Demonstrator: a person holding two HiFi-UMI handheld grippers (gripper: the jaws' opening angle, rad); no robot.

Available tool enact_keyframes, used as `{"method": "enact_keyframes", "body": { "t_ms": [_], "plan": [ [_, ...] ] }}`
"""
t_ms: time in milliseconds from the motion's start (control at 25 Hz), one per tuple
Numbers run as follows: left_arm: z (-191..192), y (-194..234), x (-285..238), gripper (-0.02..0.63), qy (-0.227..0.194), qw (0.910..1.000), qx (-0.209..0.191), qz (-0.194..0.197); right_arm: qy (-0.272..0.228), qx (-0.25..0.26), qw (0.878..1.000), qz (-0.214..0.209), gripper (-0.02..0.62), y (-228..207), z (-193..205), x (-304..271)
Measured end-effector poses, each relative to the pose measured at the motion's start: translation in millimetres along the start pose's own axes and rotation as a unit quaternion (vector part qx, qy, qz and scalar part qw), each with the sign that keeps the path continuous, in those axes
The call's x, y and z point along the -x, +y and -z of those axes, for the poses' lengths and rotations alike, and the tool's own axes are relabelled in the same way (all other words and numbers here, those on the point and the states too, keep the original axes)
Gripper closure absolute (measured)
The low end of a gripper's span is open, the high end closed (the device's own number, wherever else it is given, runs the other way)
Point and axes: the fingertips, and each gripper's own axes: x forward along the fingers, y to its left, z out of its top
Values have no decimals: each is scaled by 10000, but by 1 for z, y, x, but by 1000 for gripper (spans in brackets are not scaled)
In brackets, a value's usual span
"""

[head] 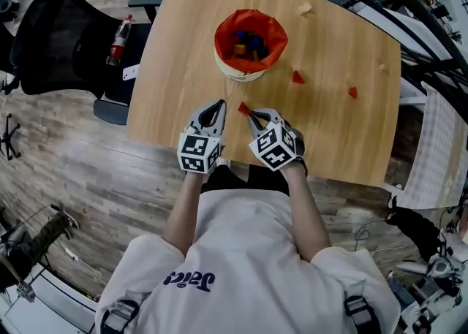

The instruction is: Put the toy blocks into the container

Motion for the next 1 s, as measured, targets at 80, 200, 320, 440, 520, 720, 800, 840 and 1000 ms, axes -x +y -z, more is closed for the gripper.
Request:
{"method": "enact_keyframes", "body": {
  "t_ms": [80,200,320,440,520,720,800,840,1000],
  "plan": [
    [11,5,-4,592,62,9999,81,-46,108,29,9999,-115,580,1,9,-12],
    [25,10,-9,592,170,9997,153,-73,248,74,9994,-221,580,3,20,-29],
    [35,15,-14,592,246,9994,231,-109,408,100,9985,-347,564,5,31,-45],
    [44,20,-17,592,304,9988,333,-173,610,223,9969,-450,471,9,41,-61],
    [50,24,-18,592,352,9984,386,-208,731,385,9957,-423,471,8,46,-70],
    [61,29,-19,592,419,9977,466,-274,915,668,9926,-442,468,8,56,-87],
    [63,31,-19,592,429,9974,495,-309,970,806,9912,-414,468,8,59,-93],
    [64,32,-20,592,431,9973,506,-321,993,867,9905,-393,468,7,60,-95],
    [66,33,-21,592,422,9970,537,-364,1031,1025,9888,-334,476,3,62,-102]
  ]
}}
